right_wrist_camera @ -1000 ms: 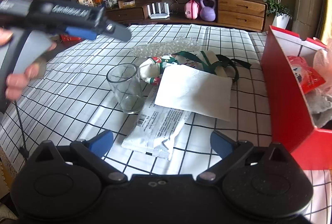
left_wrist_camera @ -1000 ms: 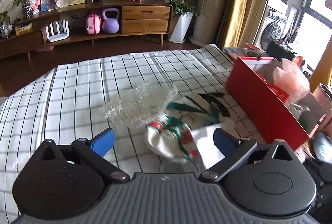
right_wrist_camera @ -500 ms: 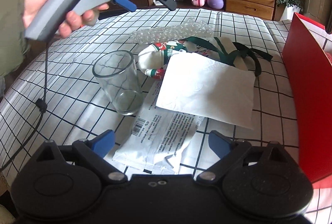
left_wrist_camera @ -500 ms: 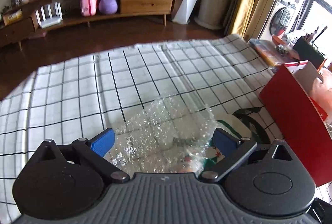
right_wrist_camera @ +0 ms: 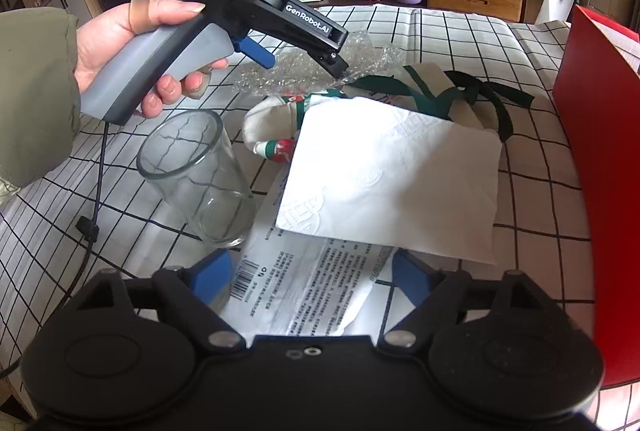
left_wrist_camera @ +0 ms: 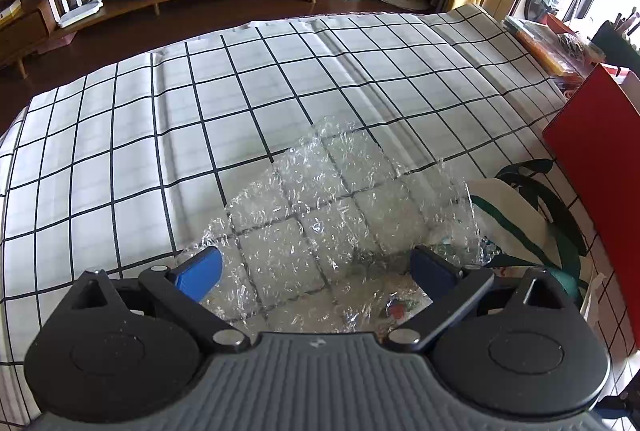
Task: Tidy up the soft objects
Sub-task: 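Grasp the bubble wrap with the left gripper while the right gripper grasps the printed paper sheet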
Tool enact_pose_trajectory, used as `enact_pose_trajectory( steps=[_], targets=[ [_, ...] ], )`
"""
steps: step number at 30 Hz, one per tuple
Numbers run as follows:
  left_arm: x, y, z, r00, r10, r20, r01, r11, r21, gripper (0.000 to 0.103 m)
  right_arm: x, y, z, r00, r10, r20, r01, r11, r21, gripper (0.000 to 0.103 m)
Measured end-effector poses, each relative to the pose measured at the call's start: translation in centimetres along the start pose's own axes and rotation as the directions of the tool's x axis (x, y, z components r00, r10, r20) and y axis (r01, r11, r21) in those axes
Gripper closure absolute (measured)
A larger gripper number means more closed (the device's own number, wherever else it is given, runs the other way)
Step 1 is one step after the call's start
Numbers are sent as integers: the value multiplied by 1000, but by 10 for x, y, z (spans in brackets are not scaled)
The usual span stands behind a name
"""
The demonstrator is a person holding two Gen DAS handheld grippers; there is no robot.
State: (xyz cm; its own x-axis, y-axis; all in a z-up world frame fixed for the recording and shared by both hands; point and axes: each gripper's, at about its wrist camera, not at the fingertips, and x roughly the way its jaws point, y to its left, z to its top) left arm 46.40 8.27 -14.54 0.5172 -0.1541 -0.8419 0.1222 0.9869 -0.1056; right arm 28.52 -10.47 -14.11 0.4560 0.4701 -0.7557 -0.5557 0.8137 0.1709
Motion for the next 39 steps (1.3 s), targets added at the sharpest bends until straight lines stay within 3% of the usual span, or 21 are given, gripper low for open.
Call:
enact_pose_trajectory(
  steps=[4, 9, 14, 18, 20, 25, 27, 30, 33, 39],
  targets=[
    [-1, -4, -2, 1000, 5, 10, -5, 1000, 15, 18, 2, 0, 0, 1000, -1, -5, 1, 1000, 6, 21],
    [-8, -5, -3, 999, 6, 34, -6, 1000, -11, 64, 0, 2, -1, 1000, -9, -8, 9, 1000, 5, 28],
    [-12, -4, -8, 998, 27, 50, -26, 999, -22, 78, -5, 1, 0, 1000, -25, 7, 25, 1000, 16, 50],
    [-21, 1, -10, 996, 46, 70, -43, 998, -55, 82, -11, -7, 1, 999, -31, 13, 30, 998, 55, 69],
    [-27, 4, -11, 995, 51, 84, -45, 996, -73, 83, -15, -10, 1, 999, -33, 21, 31, 997, 70, 70],
    [-42, 8, -13, 992, 64, 109, -54, 995, -89, 83, -17, -5, 1, 1000, -31, 0, 31, 997, 72, 51],
    [-47, 8, -15, 991, 67, 114, -57, 994, -89, 83, -15, 1, 1, 999, -36, -14, 37, 997, 61, 26],
    [-51, 10, -18, 991, 71, 114, -61, 994, -89, 83, -13, 11, 0, 1000, -30, -8, 31, 999, 39, 20],
    [-53, 12, -21, 991, 71, 113, -60, 994, -93, 83, -6, 21, 4, 997, -76, -22, 76, 997, 10, 15],
    [-56, 11, -28, 992, 68, 108, -60, 995, -81, 83, 9, 30, 5, 987, -145, -64, 145, 989, -1, 19]
  ],
)
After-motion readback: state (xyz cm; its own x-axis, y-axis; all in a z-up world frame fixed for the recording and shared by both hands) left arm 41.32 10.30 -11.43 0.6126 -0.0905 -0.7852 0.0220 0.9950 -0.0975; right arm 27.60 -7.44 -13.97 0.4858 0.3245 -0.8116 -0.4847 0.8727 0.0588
